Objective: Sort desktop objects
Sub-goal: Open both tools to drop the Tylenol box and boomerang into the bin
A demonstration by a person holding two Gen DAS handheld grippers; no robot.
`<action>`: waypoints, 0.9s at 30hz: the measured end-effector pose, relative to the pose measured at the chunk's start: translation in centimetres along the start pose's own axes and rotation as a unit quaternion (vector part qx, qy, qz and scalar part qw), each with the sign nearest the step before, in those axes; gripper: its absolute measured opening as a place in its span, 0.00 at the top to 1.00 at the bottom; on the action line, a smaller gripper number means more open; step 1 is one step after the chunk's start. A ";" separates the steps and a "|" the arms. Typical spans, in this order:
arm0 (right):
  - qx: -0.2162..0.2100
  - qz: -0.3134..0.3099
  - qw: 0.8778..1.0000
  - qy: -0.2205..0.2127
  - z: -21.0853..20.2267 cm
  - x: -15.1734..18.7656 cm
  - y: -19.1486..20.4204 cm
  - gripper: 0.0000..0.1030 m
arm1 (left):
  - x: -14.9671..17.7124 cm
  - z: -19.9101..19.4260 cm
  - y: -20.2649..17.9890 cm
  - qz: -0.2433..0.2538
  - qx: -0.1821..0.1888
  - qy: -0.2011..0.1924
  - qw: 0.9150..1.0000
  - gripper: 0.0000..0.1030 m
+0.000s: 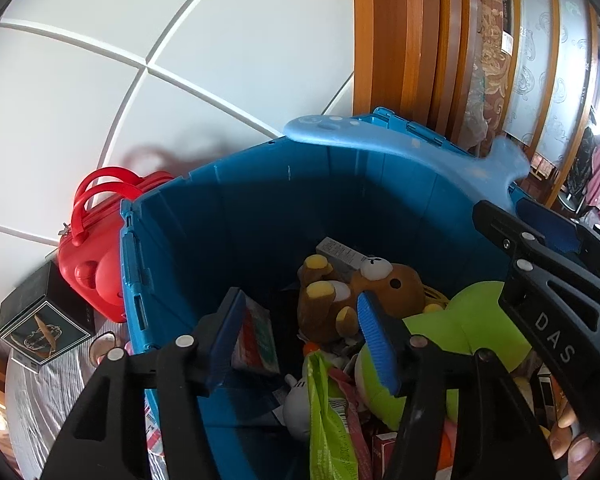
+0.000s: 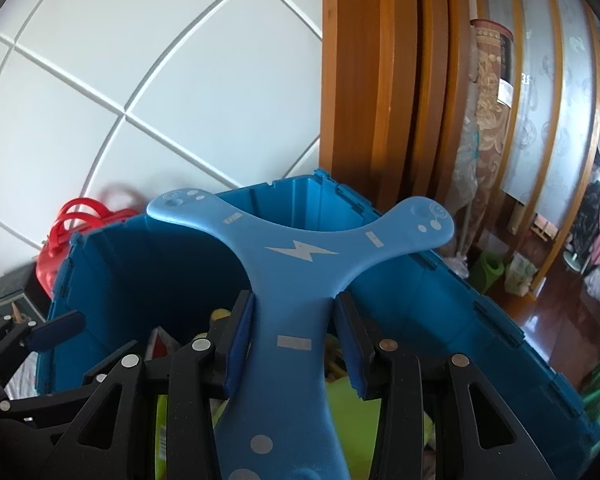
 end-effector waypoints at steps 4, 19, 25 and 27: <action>0.016 -0.010 1.000 -0.010 -0.2 -0.3 0.0 0.51 | 0.0 0.0 0.0 -0.001 -0.001 -0.001 1.000 0.44; 0.018 -0.030 0.999 -0.034 -3.3 -1.6 1.3 0.20 | 0.7 -1.7 0.8 -0.001 -0.005 -0.010 1.000 0.44; 0.000 -0.055 0.998 -0.041 -7.7 -2.5 4.5 0.00 | 1.6 -6.8 4.4 -0.037 -0.011 -0.048 0.998 0.44; -0.006 -0.064 0.997 -0.052 -9.9 -2.7 5.9 0.00 | 2.3 -9.0 6.0 -0.051 -0.020 -0.065 0.996 0.44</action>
Point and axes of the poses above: each gripper's, at about its wrist camera, not at the fingertips, and z roughly the way its jaws point, y to its left, x to its underside, the point moved 8 cm from there along z, roughly the way its jaws point, and after that the axes turned 1 degree about z, right-handed, at the moved point
